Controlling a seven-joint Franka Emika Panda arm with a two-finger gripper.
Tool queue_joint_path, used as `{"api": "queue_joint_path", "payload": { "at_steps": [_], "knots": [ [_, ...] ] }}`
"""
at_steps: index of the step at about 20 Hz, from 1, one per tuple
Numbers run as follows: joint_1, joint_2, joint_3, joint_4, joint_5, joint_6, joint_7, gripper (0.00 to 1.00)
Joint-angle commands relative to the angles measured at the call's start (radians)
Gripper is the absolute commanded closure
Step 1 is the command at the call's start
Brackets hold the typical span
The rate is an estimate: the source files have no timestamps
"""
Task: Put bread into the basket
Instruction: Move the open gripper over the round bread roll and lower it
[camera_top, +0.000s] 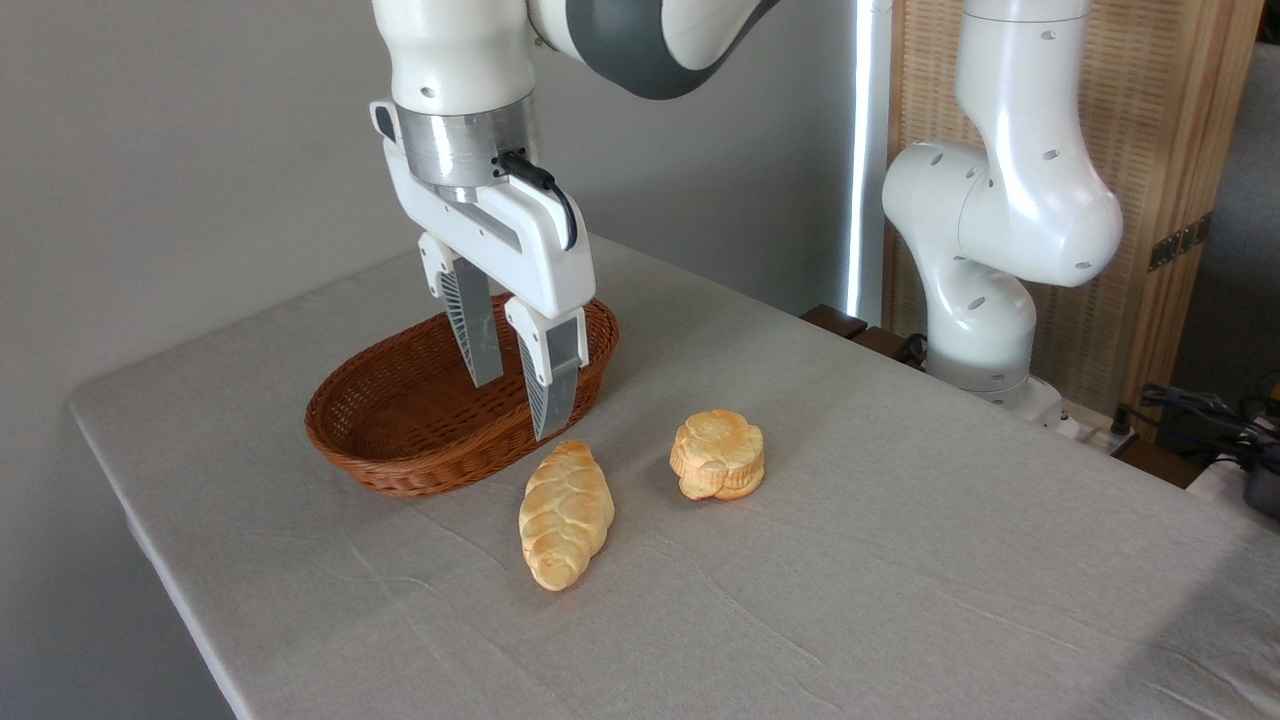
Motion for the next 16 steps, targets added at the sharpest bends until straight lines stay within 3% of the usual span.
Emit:
{"api": "queue_joint_path", "payload": {
  "at_steps": [1, 8, 16],
  "knots": [
    [0.007, -0.014, 0.025, 0.008, -0.020, -0.020, 0.055, 0.00],
    [0.005, -0.015, 0.025, -0.012, -0.019, -0.032, 0.052, 0.00],
    [0.005, -0.093, 0.026, -0.265, 0.021, -0.049, 0.066, 0.00]
  ]
}}
